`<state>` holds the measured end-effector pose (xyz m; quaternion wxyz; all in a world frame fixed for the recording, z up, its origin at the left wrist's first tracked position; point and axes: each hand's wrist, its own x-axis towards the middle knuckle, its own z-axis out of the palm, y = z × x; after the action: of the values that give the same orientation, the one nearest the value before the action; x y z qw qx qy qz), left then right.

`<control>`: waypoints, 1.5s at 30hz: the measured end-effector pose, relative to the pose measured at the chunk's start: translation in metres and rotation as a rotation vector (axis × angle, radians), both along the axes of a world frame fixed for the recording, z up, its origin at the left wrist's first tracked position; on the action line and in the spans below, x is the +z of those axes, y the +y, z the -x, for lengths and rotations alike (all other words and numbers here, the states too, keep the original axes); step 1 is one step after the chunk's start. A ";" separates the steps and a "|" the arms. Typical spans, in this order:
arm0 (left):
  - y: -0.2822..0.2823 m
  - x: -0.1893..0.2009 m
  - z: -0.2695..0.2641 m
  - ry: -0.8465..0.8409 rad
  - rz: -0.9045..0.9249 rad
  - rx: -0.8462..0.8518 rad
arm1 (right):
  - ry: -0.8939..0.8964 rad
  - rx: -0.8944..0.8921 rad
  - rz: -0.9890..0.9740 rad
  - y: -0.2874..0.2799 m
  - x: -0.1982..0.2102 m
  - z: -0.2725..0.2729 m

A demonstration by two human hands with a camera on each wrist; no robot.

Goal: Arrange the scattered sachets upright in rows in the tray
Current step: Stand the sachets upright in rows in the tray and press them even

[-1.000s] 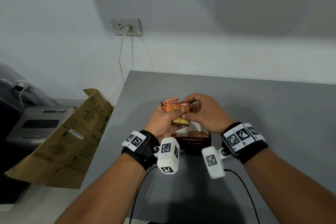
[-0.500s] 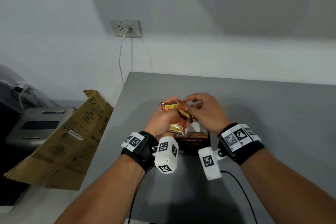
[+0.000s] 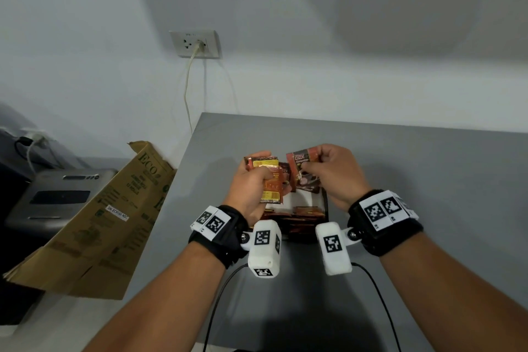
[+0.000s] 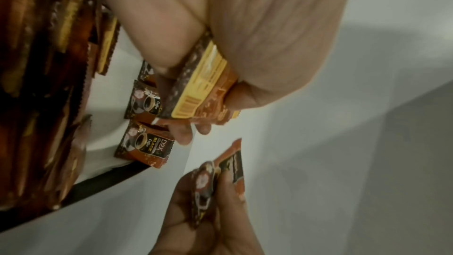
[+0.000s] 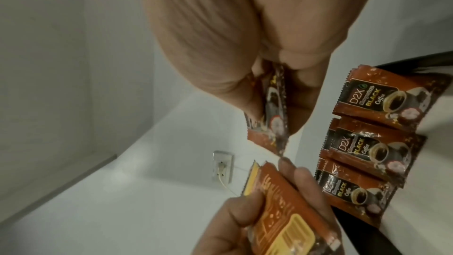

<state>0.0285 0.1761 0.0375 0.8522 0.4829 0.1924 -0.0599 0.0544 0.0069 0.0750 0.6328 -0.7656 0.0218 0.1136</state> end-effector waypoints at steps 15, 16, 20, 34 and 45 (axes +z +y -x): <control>-0.002 0.006 0.001 0.069 0.092 0.010 | 0.292 -0.001 -0.320 0.027 -0.005 0.013; 0.000 0.006 0.002 0.068 0.135 -0.001 | 0.288 -0.010 -0.327 0.026 -0.004 0.012; 0.007 0.005 0.003 0.032 0.181 -0.015 | 0.312 -0.043 -0.375 0.020 -0.001 0.008; 0.002 -0.009 -0.002 -0.063 -0.224 0.112 | 0.318 -0.144 -0.338 0.003 0.011 0.001; -0.004 -0.007 -0.003 -0.130 -0.353 0.104 | 0.154 0.134 -0.005 0.016 0.000 0.011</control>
<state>0.0311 0.1721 0.0303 0.7668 0.6172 0.1692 0.0499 0.0434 0.0228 0.0749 0.6221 -0.7528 0.0189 0.2143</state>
